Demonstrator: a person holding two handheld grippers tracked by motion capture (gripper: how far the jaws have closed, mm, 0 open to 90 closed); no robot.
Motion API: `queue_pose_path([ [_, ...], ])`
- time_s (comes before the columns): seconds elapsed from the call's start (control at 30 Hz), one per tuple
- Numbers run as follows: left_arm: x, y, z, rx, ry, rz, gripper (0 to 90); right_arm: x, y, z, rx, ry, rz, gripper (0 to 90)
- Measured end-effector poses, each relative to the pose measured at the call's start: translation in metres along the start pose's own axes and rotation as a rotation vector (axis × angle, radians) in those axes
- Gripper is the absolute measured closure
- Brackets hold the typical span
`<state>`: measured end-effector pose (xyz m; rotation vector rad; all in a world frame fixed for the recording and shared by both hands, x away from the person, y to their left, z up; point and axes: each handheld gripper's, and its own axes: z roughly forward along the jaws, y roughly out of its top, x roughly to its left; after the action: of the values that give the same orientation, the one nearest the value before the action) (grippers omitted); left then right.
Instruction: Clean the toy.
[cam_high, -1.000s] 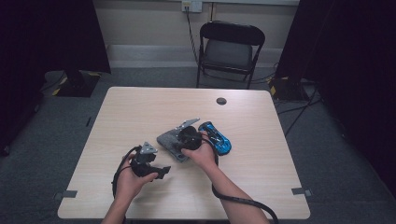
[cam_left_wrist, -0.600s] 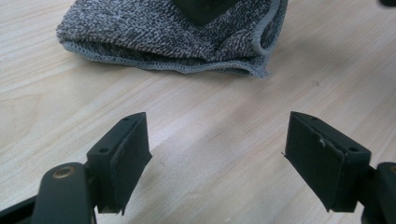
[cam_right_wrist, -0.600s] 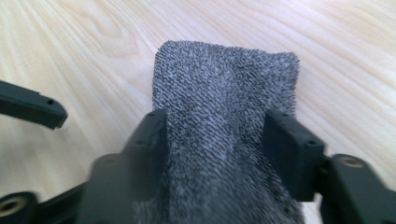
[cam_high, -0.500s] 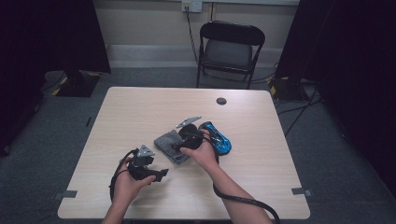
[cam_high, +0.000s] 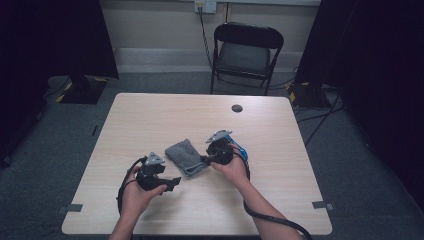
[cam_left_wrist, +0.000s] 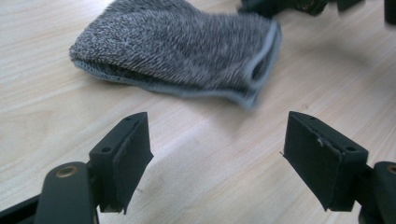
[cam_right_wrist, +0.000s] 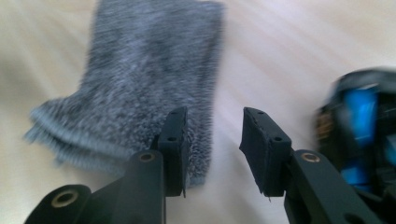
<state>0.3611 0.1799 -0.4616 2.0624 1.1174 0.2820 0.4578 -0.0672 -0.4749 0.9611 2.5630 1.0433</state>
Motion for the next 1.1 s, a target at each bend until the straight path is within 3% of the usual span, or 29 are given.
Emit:
queue_pose_path([
  [0.2,0.001,0.008,-0.007,-0.035,0.046,-0.042,21.6,0.028,-0.015,-0.001,-0.022,0.061,-0.019,54.8],
  [0.3,0.0,0.014,-0.007,-0.042,0.047,-0.042,21.7,0.036,-0.016,0.001,-0.025,0.072,-0.029,51.8],
  [0.33,-0.001,0.019,-0.005,-0.044,0.053,-0.036,22.3,0.044,-0.016,0.003,-0.041,0.116,-0.013,50.0],
  [0.37,-0.002,0.023,-0.004,-0.052,0.054,-0.028,22.6,0.047,-0.016,0.004,-0.041,0.128,-0.017,47.7],
  [0.47,-0.006,0.032,0.003,-0.062,0.054,-0.025,25.2,0.051,-0.014,-0.001,-0.039,0.104,-0.032,39.7],
  [0.53,-0.01,0.037,0.014,-0.048,0.044,-0.019,25.8,0.045,-0.011,-0.008,-0.056,0.099,-0.011,35.9],
  [0.67,-0.013,0.039,0.034,0.011,0.075,0.007,26.7,0.024,-0.009,-0.027,-0.103,0.067,0.024,30.4],
  [0.73,-0.013,0.036,0.042,0.041,0.096,0.018,27.3,0.012,-0.009,-0.035,-0.112,0.036,0.043,26.1],
  [0.87,-0.01,0.031,0.053,0.088,0.122,0.02,27.6,-0.011,-0.009,-0.048,-0.126,-0.06,0.016,22.7],
  [0.97,-0.009,0.029,0.058,0.104,0.123,0.033,27.2,-0.03,-0.01,-0.051,-0.121,-0.107,0.044,18.6],
  [1.1,-0.009,0.026,0.061,0.114,0.114,0.037,29.9,-0.047,-0.011,-0.048,-0.102,-0.136,0.055,15.8],
])
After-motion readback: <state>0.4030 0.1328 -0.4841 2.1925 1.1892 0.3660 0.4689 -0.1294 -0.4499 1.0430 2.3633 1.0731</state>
